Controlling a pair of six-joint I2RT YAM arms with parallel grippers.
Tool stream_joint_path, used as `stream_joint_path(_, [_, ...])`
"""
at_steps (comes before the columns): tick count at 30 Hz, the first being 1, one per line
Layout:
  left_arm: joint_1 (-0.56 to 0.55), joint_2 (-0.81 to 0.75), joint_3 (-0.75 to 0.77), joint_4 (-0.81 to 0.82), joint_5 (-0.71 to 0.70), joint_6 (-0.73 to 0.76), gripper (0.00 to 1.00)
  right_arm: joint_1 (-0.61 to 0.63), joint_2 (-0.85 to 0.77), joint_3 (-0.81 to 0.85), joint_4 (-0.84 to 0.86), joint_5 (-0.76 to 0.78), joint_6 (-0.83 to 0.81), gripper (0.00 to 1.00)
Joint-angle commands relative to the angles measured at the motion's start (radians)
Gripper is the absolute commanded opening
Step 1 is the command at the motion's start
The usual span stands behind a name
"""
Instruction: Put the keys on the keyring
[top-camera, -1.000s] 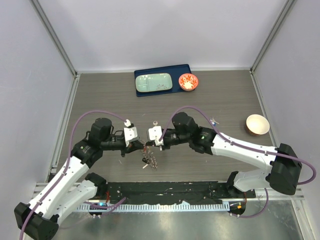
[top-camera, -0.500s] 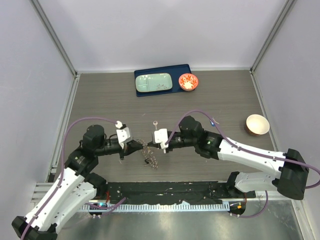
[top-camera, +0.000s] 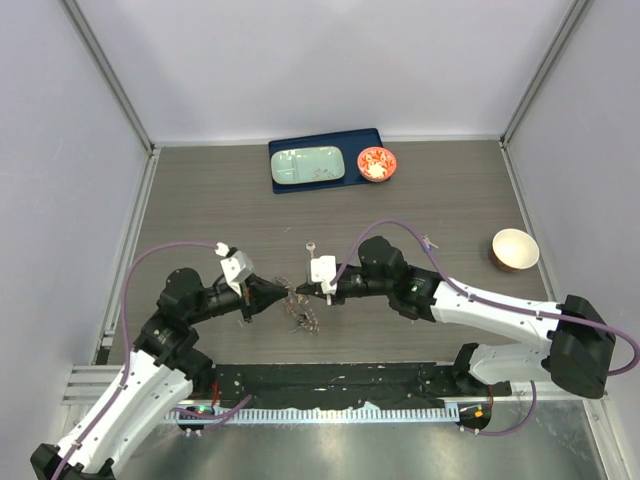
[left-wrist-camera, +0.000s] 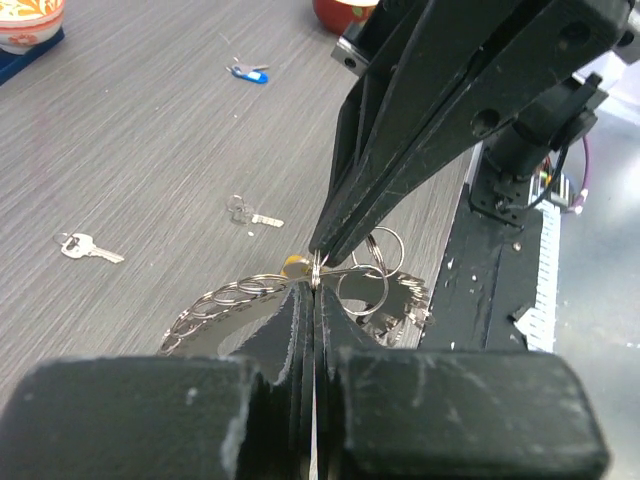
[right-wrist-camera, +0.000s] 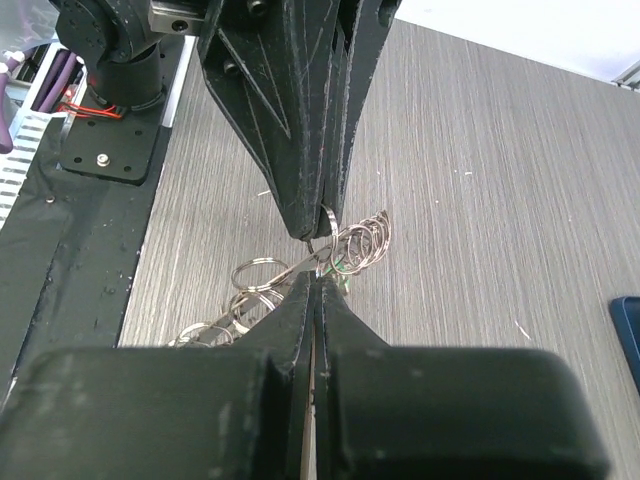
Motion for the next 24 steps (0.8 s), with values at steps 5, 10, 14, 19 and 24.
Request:
stream_joint_path(5, [0.006,-0.066,-0.060,0.299,-0.102,-0.158,0.00,-0.003,0.046,-0.007,0.128,-0.046,0.063,0.01])
stream_joint_path(10, [0.006,-0.103,-0.059,0.227,-0.151,-0.145,0.04,-0.003,0.049,0.018,0.124,-0.043,0.040,0.01])
stream_joint_path(14, [0.006,-0.152,-0.044,0.139,-0.199,-0.123,0.20,-0.003,0.055,0.061,0.079,-0.034,-0.001,0.01])
stream_joint_path(19, [0.004,-0.187,-0.028,0.047,-0.239,-0.100,0.32,-0.003,0.072,0.117,0.042,-0.029,-0.039,0.01])
stream_joint_path(24, [0.006,-0.155,-0.004,0.015,-0.237,-0.059,0.41,-0.003,0.087,0.165,-0.002,-0.037,-0.078,0.01])
